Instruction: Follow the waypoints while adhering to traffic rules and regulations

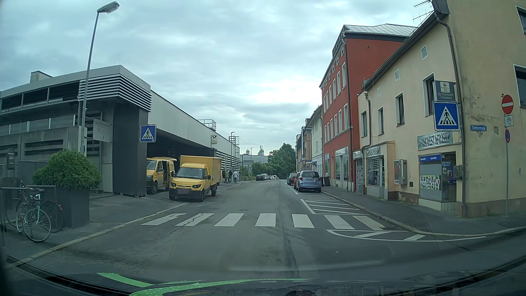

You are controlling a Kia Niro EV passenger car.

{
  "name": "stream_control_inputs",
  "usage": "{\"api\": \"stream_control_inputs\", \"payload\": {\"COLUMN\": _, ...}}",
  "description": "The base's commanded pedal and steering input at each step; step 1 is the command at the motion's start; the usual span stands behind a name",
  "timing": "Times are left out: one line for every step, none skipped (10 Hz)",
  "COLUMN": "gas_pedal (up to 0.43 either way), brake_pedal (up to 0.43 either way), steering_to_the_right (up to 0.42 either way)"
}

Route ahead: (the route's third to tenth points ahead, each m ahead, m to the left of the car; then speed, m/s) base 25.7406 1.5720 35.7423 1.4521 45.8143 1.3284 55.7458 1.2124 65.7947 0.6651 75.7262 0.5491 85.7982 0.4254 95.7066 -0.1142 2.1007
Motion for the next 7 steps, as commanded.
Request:
{"api": "stream_control_inputs", "payload": {"gas_pedal": 0.268, "brake_pedal": 0.000, "steering_to_the_right": -0.026}}
{"api": "stream_control_inputs", "payload": {"gas_pedal": 0.319, "brake_pedal": 0.000, "steering_to_the_right": -0.026}}
{"api": "stream_control_inputs", "payload": {"gas_pedal": 0.319, "brake_pedal": 0.000, "steering_to_the_right": -0.026}}
{"api": "stream_control_inputs", "payload": {"gas_pedal": 0.319, "brake_pedal": 0.000, "steering_to_the_right": -0.026}}
{"api": "stream_control_inputs", "payload": {"gas_pedal": 0.319, "brake_pedal": 0.000, "steering_to_the_right": -0.025}}
{"api": "stream_control_inputs", "payload": {"gas_pedal": 0.319, "brake_pedal": 0.000, "steering_to_the_right": -0.025}}
{"api": "stream_control_inputs", "payload": {"gas_pedal": 0.319, "brake_pedal": 0.000, "steering_to_the_right": -0.025}}
